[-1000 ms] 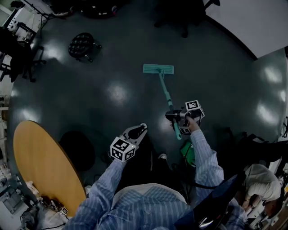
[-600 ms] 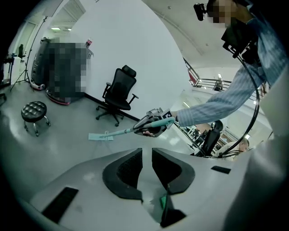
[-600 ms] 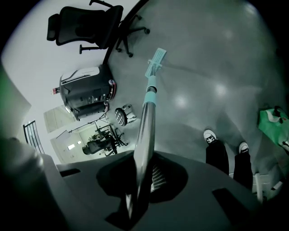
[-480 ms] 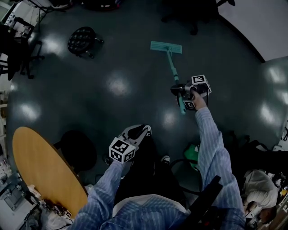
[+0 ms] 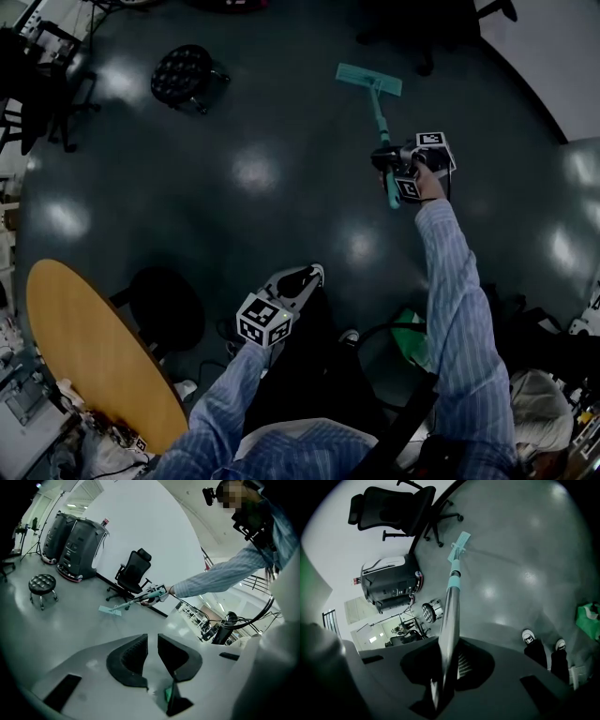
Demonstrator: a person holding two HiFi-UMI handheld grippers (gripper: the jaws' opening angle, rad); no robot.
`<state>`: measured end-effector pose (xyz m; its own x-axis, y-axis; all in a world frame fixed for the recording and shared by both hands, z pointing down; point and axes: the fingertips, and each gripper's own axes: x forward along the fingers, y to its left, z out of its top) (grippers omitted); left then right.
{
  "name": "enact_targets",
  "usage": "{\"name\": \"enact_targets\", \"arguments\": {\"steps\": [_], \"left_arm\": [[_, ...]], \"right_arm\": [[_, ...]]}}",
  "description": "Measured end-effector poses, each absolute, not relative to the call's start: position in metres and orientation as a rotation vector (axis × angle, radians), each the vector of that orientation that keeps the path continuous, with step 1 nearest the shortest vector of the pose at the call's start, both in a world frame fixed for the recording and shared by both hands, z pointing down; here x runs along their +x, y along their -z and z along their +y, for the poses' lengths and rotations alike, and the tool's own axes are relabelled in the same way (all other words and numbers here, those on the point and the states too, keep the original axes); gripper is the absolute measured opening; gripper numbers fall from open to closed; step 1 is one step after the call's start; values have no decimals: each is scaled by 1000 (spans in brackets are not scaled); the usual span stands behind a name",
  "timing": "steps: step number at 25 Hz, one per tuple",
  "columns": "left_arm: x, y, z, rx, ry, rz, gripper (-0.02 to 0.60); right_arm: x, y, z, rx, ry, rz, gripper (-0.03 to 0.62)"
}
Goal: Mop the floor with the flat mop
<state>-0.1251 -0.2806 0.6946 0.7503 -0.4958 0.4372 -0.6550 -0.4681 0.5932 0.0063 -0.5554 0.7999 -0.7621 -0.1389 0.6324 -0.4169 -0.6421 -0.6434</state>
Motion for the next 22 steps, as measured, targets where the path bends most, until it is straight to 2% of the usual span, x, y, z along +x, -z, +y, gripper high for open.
{"name": "enact_targets", "arguments": {"steps": [8,18,22], "left_arm": [[-125,-691,-267,2162,-276,-864,69],[-105,-666,-237,2202,-253,-876,69],[-85,-649,-194,2226,-250,-859,69]], "right_arm": [[12,-799,-525,1005,-2508,-1232,58],[32,-783,-398,936,-2530,-1195,58],[42,-770,-312,911,-2572,-1175,58]]}}
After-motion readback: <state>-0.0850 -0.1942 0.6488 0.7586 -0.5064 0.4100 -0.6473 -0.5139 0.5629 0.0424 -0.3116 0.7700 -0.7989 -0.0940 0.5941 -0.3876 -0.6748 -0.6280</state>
